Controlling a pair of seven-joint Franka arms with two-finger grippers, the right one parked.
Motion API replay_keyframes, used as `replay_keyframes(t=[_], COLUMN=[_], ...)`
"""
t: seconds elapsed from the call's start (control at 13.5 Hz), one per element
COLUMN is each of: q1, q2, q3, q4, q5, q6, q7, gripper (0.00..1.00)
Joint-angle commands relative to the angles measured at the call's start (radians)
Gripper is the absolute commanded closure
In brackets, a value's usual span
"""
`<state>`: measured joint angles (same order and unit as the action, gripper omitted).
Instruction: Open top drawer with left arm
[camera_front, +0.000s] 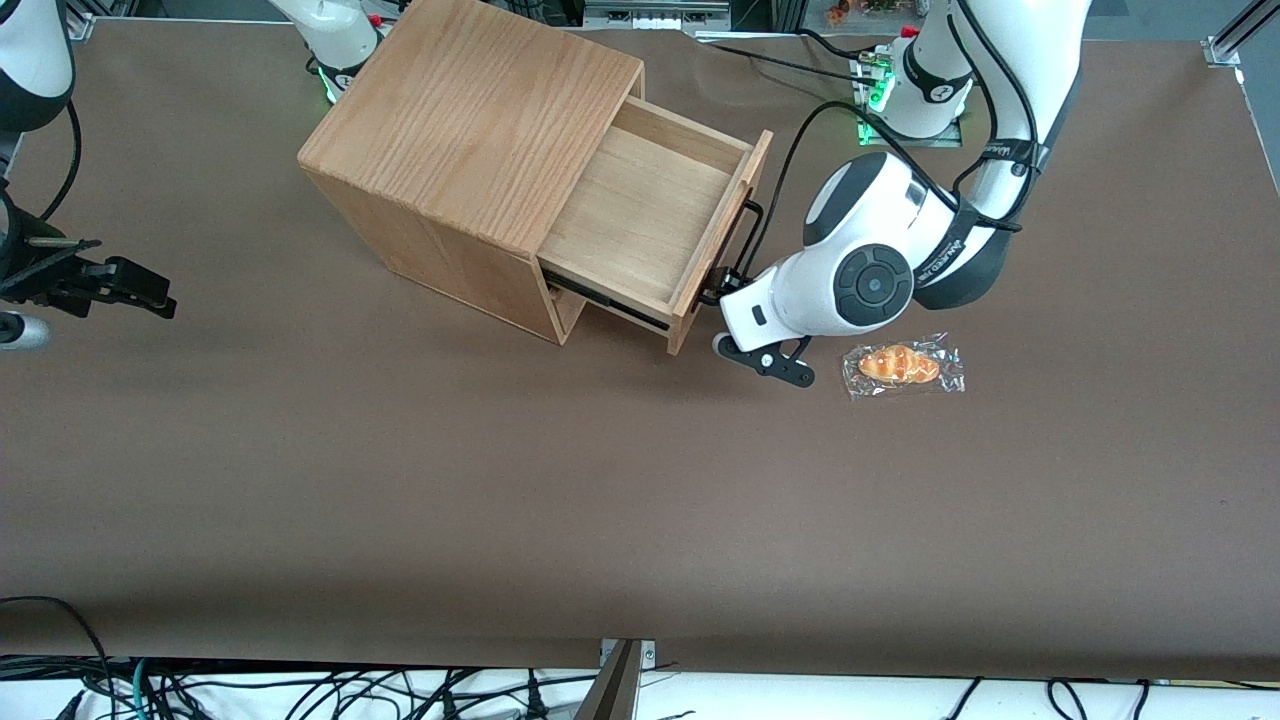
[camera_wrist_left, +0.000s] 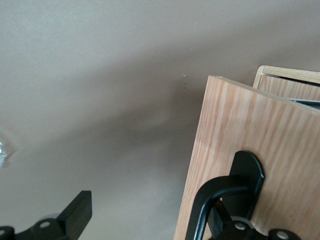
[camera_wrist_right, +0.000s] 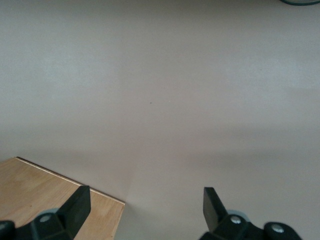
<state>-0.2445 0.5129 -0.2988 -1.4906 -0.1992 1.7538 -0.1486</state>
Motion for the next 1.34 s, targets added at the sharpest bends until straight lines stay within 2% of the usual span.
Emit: replay_keyframes(t=[0.0,0.22,0.45,0.74,0.89,1.26], q1=[0.024,0.022,0.024,0.022,0.025,0.056], q2=[-0.034,-0.039,-0.045,-0.045,-0.054,-0.088], q3=[0.018,0.017,0.018,0.017,0.018,0.023], q4=[-0.027,-0.020,-0.019,-0.016,-0.016,-0.013], q5=[0.017,0.006,-0.046,-0.049,-0.095,-0.098], q6=[0.004,-0.003,-0.023,-0.026,-0.042,-0.074], q7=[0.032,0.027,0.023,0.018,0.018,0.017], gripper=[0.00,0.00,0.00,0.00,0.00,0.00])
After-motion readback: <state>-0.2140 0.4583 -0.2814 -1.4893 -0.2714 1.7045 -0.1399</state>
